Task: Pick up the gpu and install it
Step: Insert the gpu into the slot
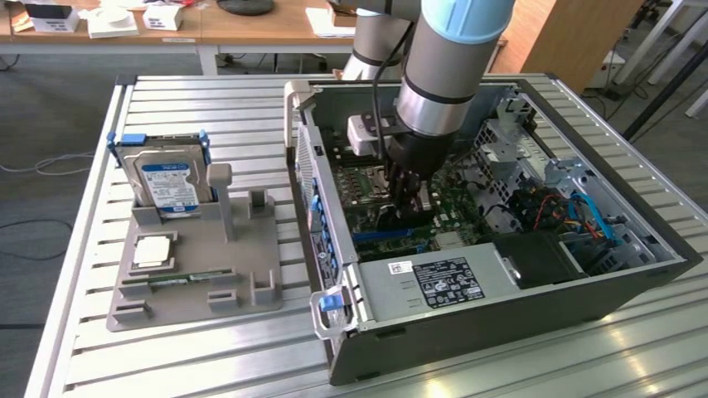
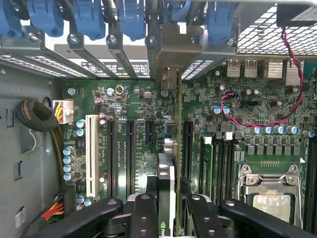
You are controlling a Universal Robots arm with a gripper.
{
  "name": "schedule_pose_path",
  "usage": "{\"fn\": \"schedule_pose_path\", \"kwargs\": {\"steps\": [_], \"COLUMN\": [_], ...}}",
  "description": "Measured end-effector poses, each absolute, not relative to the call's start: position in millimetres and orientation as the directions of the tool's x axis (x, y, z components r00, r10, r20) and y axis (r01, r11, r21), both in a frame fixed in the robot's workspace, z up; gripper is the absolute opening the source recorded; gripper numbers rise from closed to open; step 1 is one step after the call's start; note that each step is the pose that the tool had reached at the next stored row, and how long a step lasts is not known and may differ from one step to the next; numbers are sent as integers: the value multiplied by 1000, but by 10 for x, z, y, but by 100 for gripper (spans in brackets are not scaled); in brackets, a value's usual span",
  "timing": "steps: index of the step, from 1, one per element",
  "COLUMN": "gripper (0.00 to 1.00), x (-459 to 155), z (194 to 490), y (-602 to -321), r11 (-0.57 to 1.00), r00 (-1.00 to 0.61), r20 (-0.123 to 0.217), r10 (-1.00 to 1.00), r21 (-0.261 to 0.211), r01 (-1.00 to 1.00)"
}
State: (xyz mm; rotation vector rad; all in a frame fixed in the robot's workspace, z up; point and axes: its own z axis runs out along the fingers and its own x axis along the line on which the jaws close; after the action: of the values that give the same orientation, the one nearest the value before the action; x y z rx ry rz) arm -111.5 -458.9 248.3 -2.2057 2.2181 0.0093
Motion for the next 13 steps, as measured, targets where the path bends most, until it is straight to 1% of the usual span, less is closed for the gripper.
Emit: {"fn": "schedule_pose_path", "kwargs": {"steps": [13], "gripper": [27], "x": [-1124], "z": [2466], "y": [-4589], "r11": [6], "r00": [-6], "r20": [-14], "r10": [-1000], "r21": [-5], "r01": [-1000]}}
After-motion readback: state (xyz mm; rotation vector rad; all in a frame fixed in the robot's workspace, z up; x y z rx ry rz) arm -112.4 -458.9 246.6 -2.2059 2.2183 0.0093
